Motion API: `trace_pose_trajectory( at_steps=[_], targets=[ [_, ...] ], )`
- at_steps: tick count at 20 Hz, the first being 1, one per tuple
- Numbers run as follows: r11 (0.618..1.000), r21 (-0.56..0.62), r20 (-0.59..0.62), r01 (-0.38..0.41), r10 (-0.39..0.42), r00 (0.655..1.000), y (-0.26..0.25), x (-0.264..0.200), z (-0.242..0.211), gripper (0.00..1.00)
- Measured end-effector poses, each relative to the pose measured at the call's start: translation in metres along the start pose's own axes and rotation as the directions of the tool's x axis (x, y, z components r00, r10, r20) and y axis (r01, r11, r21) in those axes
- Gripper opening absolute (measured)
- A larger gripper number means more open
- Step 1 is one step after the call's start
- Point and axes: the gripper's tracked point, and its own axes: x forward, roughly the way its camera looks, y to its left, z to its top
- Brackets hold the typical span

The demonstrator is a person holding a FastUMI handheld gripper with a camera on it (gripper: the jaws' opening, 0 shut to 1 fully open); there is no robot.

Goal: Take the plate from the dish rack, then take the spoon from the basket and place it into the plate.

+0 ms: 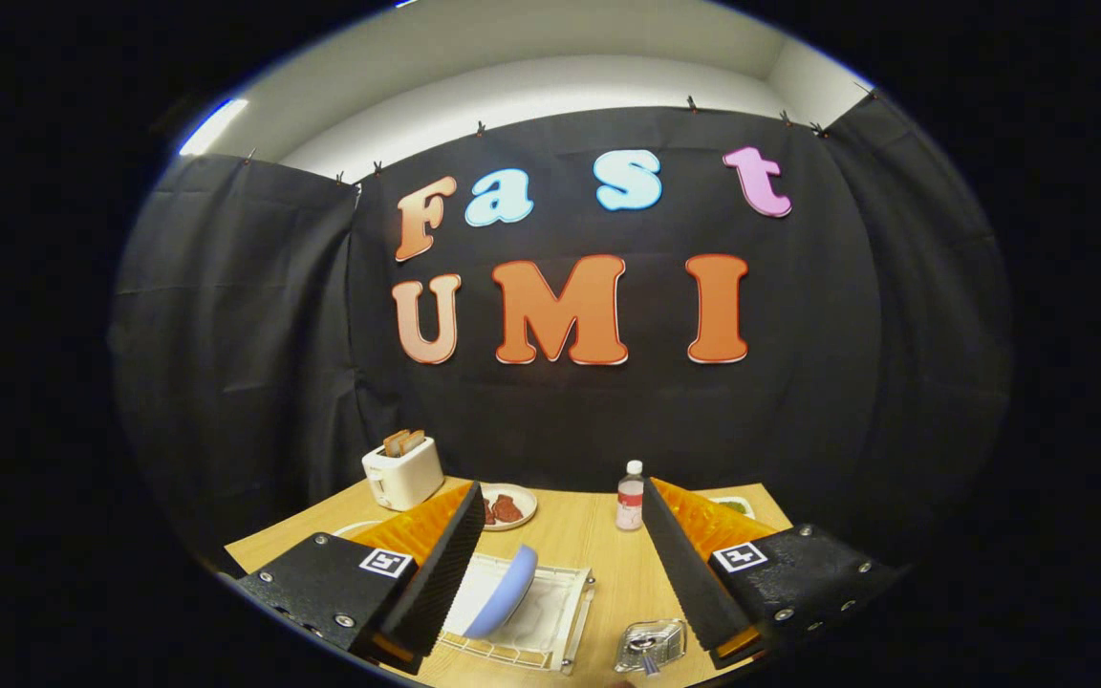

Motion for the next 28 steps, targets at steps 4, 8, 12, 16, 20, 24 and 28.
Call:
trace_pose_trajectory(
  at_steps=[4,8,12,16,20,24,28],
  targets=[
    [0.998,0.052,-0.136,-0.036,0.042,0.99,0.018,0.021,-0.03,0.98],
    [0.997,0.08,-0.303,-0.018,0.041,0.952,0.026,0.042,-0.072,0.98],
    [0.995,0.1,-0.418,-0.019,0.059,0.906,0.039,0.059,-0.1,0.94],
    [0.995,0.098,-0.52,-0.021,0.069,0.851,0.048,0.073,-0.127,0.88],
    [0.999,0.034,-0.628,-0.023,0.039,0.777,0.052,0.08,-0.157,0.83],
    [1.0,-0.022,-0.709,-0.007,-0.011,0.706,0.052,0.086,-0.183,0.77],
    [0.999,-0.037,-0.754,0.016,-0.039,0.655,0.058,0.091,-0.204,0.57]
  ],
)
